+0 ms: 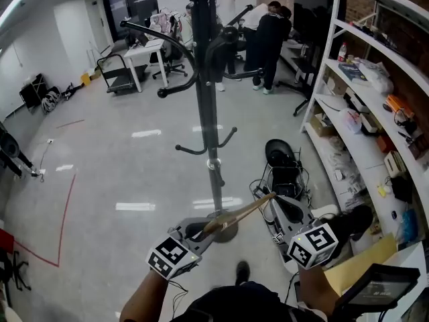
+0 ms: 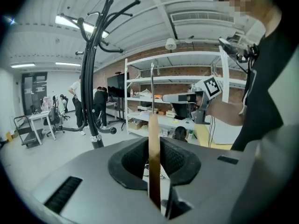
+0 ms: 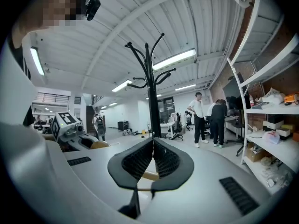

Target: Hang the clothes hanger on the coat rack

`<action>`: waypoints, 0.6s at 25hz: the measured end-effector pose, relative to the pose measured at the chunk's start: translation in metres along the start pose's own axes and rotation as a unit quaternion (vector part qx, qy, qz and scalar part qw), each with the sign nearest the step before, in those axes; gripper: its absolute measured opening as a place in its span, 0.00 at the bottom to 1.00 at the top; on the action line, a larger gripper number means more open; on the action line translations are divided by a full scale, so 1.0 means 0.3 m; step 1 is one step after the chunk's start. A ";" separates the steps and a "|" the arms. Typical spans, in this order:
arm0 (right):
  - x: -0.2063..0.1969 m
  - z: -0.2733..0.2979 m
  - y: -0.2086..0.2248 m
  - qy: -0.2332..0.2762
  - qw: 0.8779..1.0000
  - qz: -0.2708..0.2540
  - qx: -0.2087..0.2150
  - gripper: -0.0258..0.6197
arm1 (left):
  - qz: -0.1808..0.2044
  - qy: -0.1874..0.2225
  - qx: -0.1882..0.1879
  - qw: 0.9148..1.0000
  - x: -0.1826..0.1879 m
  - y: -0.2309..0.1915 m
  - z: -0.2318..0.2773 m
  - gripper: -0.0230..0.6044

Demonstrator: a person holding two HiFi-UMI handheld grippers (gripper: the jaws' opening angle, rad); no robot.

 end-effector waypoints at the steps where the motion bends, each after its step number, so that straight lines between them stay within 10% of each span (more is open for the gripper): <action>1: 0.007 0.021 0.025 0.004 1.000 0.001 0.004 0.05 | -0.007 -0.003 0.001 1.000 -0.007 -0.019 0.022 0.12; 15: -0.037 0.268 0.187 -0.029 0.999 0.010 0.016 0.05 | -0.056 -0.055 -0.038 0.996 -0.194 -0.281 0.211 0.12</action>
Point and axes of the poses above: the fingertips, and each gripper's own axes: z forward along the fingers, y to its right, x out of its top, the point moved 2 cm from there along -z, backward along the fingers, and after that the axes turned 7 degrees about -x, right-handed, at the moved point
